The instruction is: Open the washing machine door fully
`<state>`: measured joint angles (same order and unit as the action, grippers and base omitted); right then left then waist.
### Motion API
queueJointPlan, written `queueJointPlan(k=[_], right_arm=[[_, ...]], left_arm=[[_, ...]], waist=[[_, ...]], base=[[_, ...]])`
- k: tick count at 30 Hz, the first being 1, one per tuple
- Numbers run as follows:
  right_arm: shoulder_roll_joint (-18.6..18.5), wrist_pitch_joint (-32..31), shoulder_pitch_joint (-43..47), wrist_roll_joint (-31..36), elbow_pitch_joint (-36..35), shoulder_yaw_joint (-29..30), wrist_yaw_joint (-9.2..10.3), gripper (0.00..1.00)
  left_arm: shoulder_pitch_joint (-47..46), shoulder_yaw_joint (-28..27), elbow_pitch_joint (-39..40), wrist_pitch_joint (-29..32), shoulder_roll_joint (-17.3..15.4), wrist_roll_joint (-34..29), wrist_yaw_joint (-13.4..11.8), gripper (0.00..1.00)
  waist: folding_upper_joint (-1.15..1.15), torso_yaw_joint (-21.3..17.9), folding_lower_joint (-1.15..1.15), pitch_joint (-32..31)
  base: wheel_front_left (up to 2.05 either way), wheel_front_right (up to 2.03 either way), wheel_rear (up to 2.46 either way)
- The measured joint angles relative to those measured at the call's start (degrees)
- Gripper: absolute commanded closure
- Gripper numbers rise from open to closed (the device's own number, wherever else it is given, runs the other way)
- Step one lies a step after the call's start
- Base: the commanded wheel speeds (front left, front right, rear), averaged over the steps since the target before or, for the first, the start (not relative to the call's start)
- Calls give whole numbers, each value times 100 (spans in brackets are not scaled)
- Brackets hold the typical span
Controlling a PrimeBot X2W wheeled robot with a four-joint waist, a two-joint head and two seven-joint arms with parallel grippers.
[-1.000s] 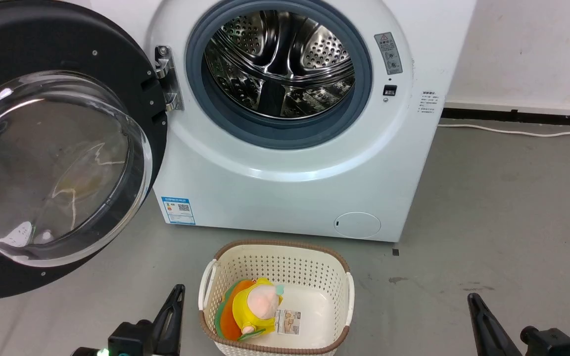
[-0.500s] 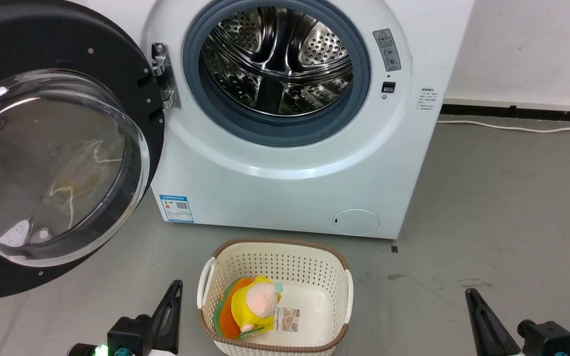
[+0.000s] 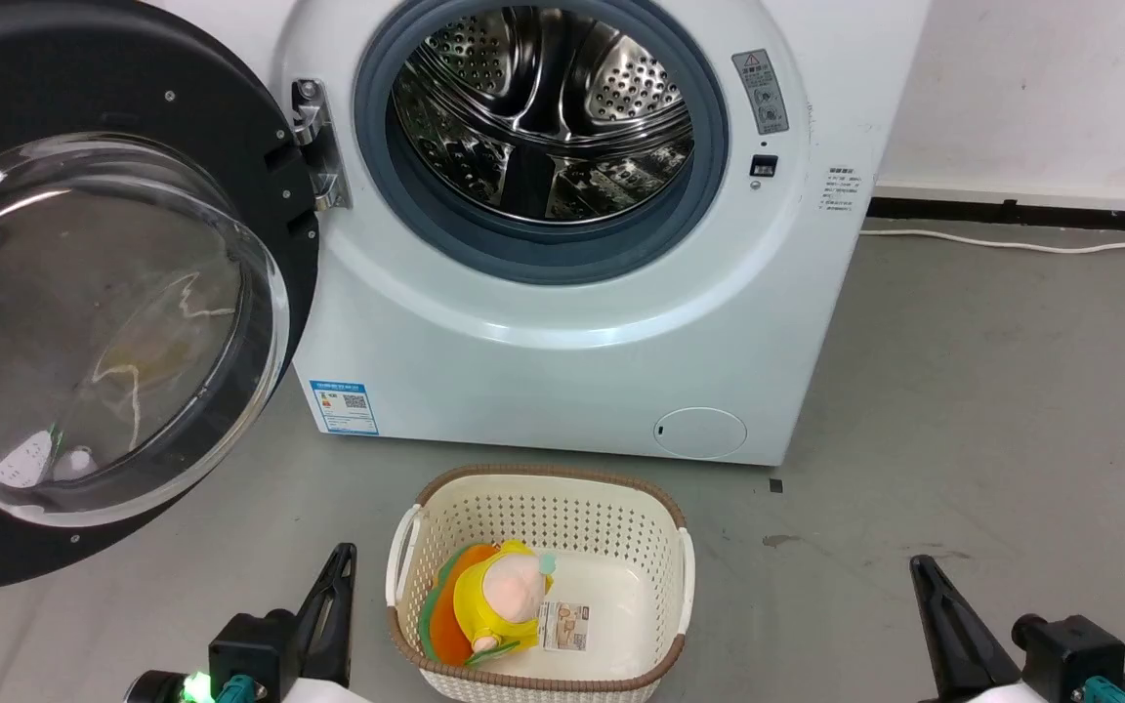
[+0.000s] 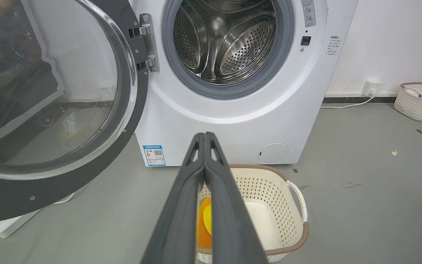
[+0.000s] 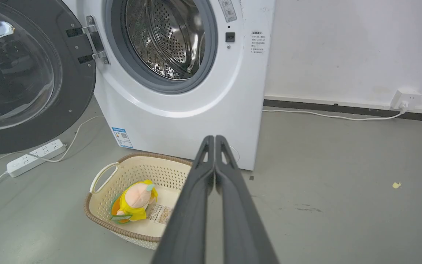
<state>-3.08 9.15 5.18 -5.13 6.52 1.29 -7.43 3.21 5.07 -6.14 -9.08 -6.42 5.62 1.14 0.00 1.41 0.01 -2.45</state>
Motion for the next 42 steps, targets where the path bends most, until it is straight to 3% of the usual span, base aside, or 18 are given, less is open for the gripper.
queueJointPlan(k=[42], right_arm=[[0,-463,-229,237,-332,-64,0,100]], left_arm=[[-116,-244,299,461,185,-294,-48,100]], waist=[[0,-75,0,131]], base=[[0,0,0]])
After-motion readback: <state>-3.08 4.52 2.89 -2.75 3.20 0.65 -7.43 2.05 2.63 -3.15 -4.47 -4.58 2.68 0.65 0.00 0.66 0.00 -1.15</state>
